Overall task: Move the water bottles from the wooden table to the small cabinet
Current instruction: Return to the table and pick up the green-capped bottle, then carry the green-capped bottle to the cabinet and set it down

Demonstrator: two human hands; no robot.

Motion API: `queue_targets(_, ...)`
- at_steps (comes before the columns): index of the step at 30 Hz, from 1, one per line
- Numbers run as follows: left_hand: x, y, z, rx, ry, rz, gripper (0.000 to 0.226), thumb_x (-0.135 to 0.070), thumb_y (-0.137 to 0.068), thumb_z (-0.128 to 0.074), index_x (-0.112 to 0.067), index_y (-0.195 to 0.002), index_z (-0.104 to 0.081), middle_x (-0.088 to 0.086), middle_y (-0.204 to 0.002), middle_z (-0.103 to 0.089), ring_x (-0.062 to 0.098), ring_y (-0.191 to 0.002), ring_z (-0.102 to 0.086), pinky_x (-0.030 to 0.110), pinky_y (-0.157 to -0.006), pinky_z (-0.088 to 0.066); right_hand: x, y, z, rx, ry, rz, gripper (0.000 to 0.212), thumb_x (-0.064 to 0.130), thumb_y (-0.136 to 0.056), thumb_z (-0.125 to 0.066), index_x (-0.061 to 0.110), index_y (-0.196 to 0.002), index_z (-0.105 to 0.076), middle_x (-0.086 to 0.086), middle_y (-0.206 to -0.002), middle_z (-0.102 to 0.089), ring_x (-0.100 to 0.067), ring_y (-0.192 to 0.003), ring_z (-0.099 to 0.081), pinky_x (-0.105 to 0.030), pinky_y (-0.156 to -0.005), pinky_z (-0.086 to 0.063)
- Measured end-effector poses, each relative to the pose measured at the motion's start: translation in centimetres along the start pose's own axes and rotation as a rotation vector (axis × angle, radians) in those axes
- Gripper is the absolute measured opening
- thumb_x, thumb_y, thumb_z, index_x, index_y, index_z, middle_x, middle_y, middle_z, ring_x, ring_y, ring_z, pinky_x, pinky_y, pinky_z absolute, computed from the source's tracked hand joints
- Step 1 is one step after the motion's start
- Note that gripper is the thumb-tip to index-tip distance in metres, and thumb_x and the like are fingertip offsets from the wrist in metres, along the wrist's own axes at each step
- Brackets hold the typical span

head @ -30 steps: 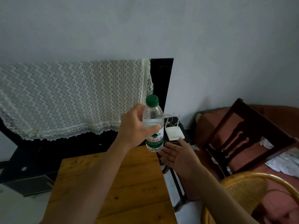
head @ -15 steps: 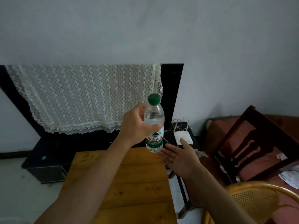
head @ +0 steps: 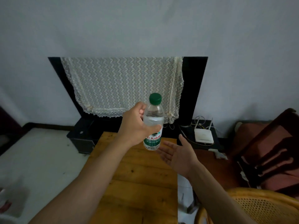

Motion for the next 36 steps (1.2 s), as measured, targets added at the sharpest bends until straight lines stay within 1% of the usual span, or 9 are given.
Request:
queue_targets(4,-0.2,2.7,2.9,-0.070,-0.046,0.034,0.045,-0.023,-0.064,-0.089,-0.021,-0.096,-0.057,-0.013,-0.087,-0.064,-0.014,-0.079,-0.058,0.004,-0.064,-0.044,-1.6,1.2,-2.1,0.055,0.076,-0.016,0.069,0.061,-0.095,-0.038,0.001,-0.123,-0.059,-0.022,-0.114,-0.069,-0.035,-0.111,-0.063,-0.040,-0.081,-0.050)
queue_targets(8,0.6,5.4,7.3,-0.157,-0.046,0.074,0.046,-0.022,-0.064,-0.089,-0.017,-0.098,-0.059,-0.011,-0.089,-0.068,-0.012,-0.080,-0.060,0.004,-0.064,-0.046,-3.7,2.3,-5.8,0.136,0.124,-0.051,0.070,0.062,-0.096,-0.036,0.003,-0.127,-0.056,-0.021,-0.116,-0.069,-0.034,-0.113,-0.063,-0.041,-0.095,-0.048)
queue_targets(12,2.7,8.7,12.3,-0.253,-0.037,0.099,0.045,-0.020,-0.063,-0.089,-0.021,-0.098,-0.060,-0.011,-0.092,-0.070,-0.006,-0.083,-0.064,0.009,-0.067,-0.050,-7.2,3.2,-10.3,0.188,0.184,-0.080,0.068,0.062,-0.095,-0.039,0.004,-0.126,-0.056,-0.021,-0.109,-0.072,-0.035,-0.108,-0.066,-0.042,-0.091,-0.050)
queue_targets(17,6.7,14.6,19.7,-0.363,-0.006,0.174,0.049,-0.018,-0.063,-0.089,-0.026,-0.102,-0.061,-0.011,-0.096,-0.071,-0.001,-0.086,-0.067,0.019,-0.072,-0.057,-13.5,5.0,-16.5,0.235,0.278,-0.121,0.068,0.062,-0.094,-0.040,0.003,-0.125,-0.057,-0.021,-0.108,-0.072,-0.035,-0.107,-0.066,-0.044,-0.096,-0.050)
queue_targets(21,8.4,20.8,26.3,-0.474,-0.023,0.194,0.050,-0.021,-0.063,-0.089,-0.028,-0.103,-0.059,-0.015,-0.094,-0.067,-0.006,-0.086,-0.064,0.013,-0.070,-0.053,-19.7,7.4,-22.3,0.289,0.350,-0.151,0.068,0.062,-0.094,-0.041,0.003,-0.122,-0.058,-0.023,-0.110,-0.071,-0.036,-0.107,-0.066,-0.042,-0.094,-0.050)
queue_targets(24,9.6,25.4,30.8,-0.550,-0.072,0.211,0.054,-0.026,-0.062,-0.090,-0.026,-0.106,-0.059,-0.015,-0.094,-0.066,-0.004,-0.084,-0.064,0.015,-0.072,-0.054,-24.9,9.0,-26.2,0.336,0.390,-0.187,0.068,0.063,-0.093,-0.043,0.003,-0.120,-0.058,-0.024,-0.113,-0.069,-0.036,-0.108,-0.065,-0.041,-0.090,-0.051)
queue_targets(29,11.3,33.3,37.4,-0.657,-0.214,0.331,0.057,-0.034,-0.063,-0.089,-0.029,-0.108,-0.054,-0.018,-0.093,-0.060,-0.007,-0.083,-0.057,0.007,-0.066,-0.042,-33.0,11.6,-31.7,0.426,0.497,-0.281,0.066,0.061,-0.092,-0.046,0.004,-0.123,-0.057,-0.025,-0.118,-0.066,-0.036,-0.105,-0.067,-0.039,-0.079,-0.052)
queue_targets(32,12.2,37.8,41.1,-0.739,-0.261,0.389,0.060,-0.036,-0.064,-0.089,-0.030,-0.112,-0.054,-0.015,-0.102,-0.062,0.001,-0.090,-0.059,0.012,-0.073,-0.044,-37.5,12.8,-34.9,0.469,0.552,-0.338,0.064,0.058,-0.093,-0.048,0.003,-0.124,-0.056,-0.025,-0.116,-0.067,-0.038,-0.104,-0.068,-0.040,-0.078,-0.054)
queue_targets(36,13.3,43.9,45.3,-0.868,-0.270,0.431,0.059,-0.035,-0.062,-0.089,-0.034,-0.110,-0.055,-0.012,-0.102,-0.067,0.004,-0.094,-0.065,0.035,-0.085,-0.058,-43.4,14.8,-38.9,0.538,0.651,-0.409,0.062,0.057,-0.093,-0.049,0.002,-0.121,-0.058,-0.027,-0.114,-0.066,-0.039,-0.104,-0.066,-0.044,-0.087,-0.053)
Point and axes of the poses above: each hand's wrist, its own y-axis away from the middle knuckle, its own z-axis out of the back of the hand, x = y × z, the point moved 10 cm from there along -y, towards the middle knuckle
